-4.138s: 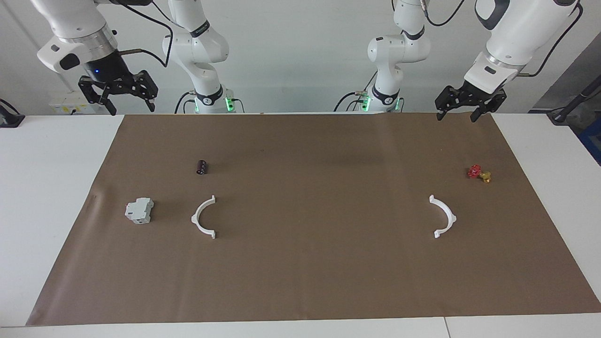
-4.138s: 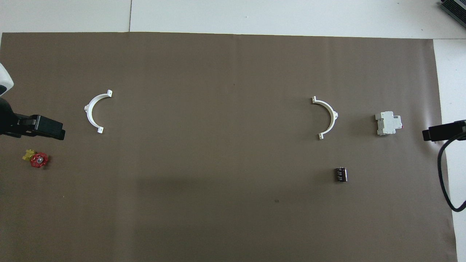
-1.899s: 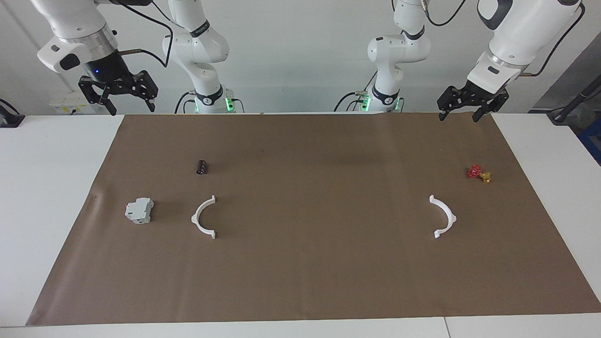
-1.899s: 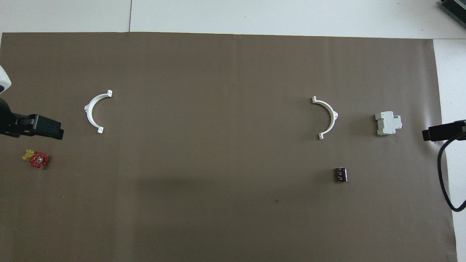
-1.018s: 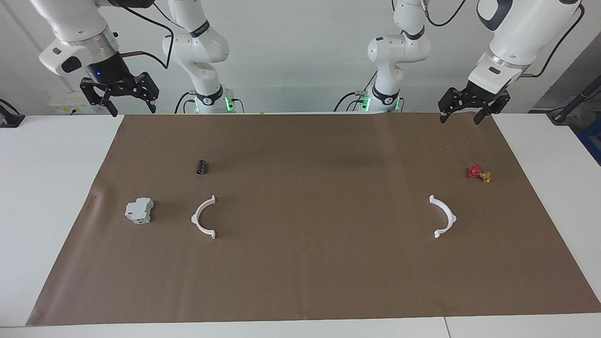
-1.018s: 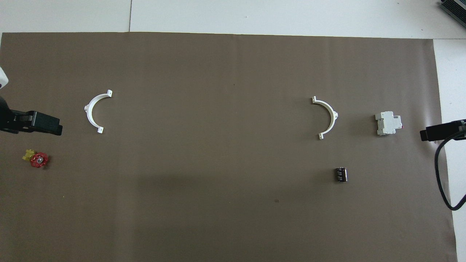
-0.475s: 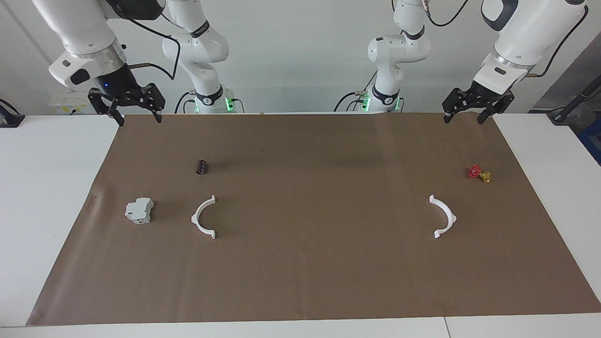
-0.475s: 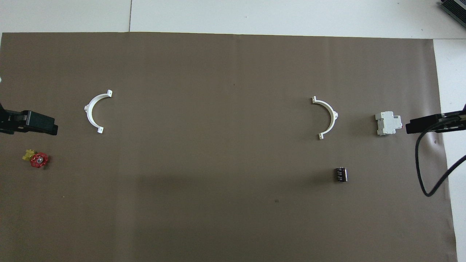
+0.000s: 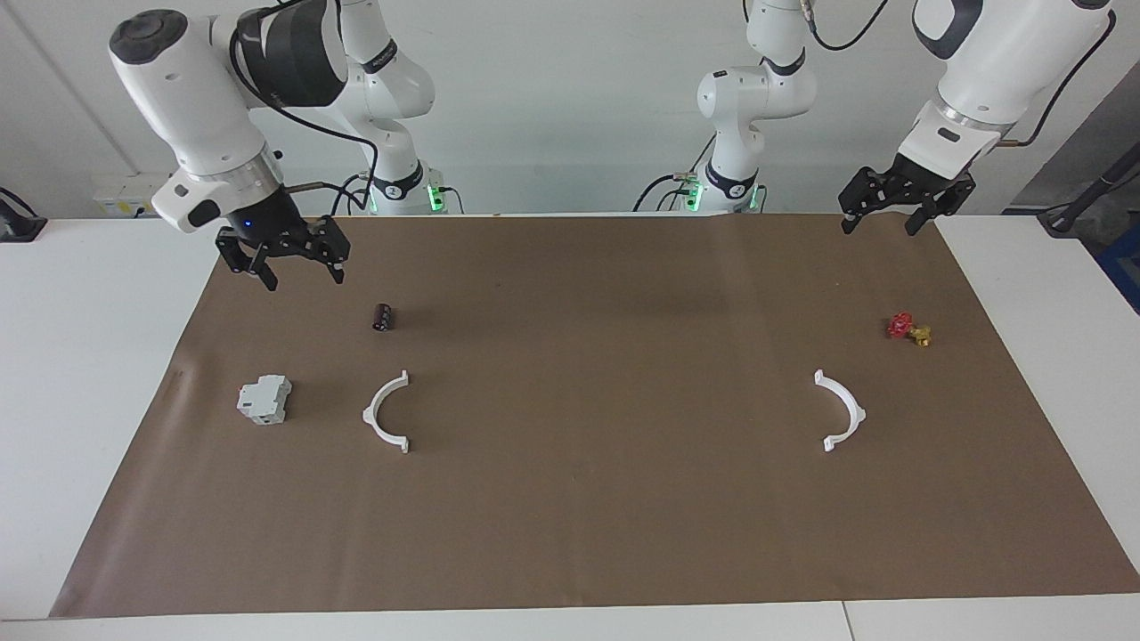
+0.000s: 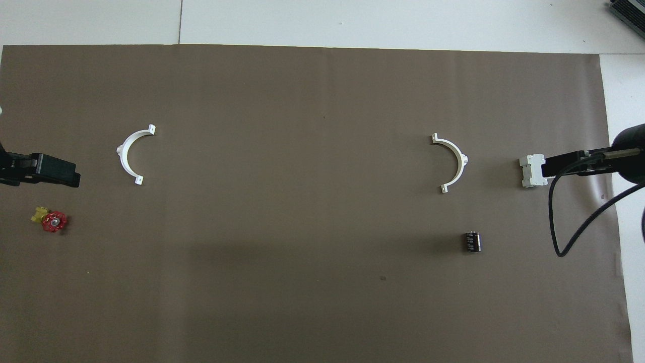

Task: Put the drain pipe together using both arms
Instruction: 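Reach the right gripper to the white clamp half nearer it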

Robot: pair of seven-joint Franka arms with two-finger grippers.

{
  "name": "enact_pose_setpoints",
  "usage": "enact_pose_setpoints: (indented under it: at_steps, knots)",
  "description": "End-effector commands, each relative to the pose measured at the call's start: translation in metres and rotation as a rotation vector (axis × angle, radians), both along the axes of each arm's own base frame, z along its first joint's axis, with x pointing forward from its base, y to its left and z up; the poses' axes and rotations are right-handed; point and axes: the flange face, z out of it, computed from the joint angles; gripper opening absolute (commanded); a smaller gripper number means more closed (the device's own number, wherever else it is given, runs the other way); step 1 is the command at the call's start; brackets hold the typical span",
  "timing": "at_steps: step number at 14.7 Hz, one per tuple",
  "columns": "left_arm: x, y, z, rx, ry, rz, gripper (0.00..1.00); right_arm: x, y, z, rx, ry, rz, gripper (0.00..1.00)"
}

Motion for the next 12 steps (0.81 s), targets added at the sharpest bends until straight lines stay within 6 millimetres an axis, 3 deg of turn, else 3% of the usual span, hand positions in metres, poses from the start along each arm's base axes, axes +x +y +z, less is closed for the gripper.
enact_pose_setpoints:
  at_steps: [1, 5, 7, 9, 12]
  knots:
    - [-0.008, 0.003, 0.001, -0.007, -0.011, 0.008, 1.0, 0.016, 0.013, -0.038, 0.02, 0.013, -0.008, 1.0]
    - [-0.008, 0.003, 0.001, -0.007, -0.011, 0.008, 1.0, 0.033, 0.024, -0.064, 0.018, -0.013, 0.01, 1.0]
    - [-0.008, 0.003, 0.001, -0.007, -0.011, 0.008, 1.0, 0.043, 0.025, -0.085, 0.016, -0.037, 0.017, 1.0]
    - [-0.008, 0.003, 0.001, -0.007, -0.011, 0.008, 1.0, 0.042, 0.038, -0.108, 0.013, -0.091, 0.037, 1.0]
    - [-0.008, 0.003, 0.001, -0.007, -0.011, 0.008, 1.0, 0.047, 0.04, -0.148, 0.005, -0.138, 0.068, 1.0]
